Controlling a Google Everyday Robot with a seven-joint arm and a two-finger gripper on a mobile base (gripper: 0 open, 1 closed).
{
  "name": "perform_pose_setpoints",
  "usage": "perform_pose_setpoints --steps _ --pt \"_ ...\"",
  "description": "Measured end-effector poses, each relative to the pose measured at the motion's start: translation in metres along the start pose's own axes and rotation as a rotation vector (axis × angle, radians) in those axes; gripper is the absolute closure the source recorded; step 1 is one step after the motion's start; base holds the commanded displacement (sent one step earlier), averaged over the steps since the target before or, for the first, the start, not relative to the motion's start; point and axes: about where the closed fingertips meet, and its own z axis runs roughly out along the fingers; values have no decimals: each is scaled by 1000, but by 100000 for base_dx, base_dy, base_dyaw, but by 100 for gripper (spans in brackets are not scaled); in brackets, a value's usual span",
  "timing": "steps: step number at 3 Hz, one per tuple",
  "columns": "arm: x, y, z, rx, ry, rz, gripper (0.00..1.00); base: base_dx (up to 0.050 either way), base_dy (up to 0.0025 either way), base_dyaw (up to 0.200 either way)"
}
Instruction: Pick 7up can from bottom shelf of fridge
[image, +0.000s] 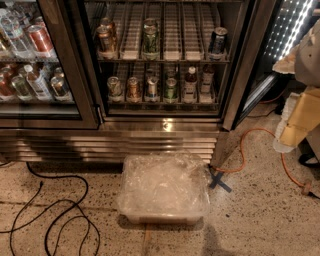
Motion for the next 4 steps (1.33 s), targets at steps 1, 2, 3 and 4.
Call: perform_pose_setpoints --steps 1,2,3,4 --pt "0 0 0 0 0 0 0 5000 0 2" --pt "0 0 0 0 0 0 0 5000 1 -15" --pt "0 0 0 0 0 0 0 5001 -1 18" --pt "0 0 0 0 0 0 0 5002 -1 29"
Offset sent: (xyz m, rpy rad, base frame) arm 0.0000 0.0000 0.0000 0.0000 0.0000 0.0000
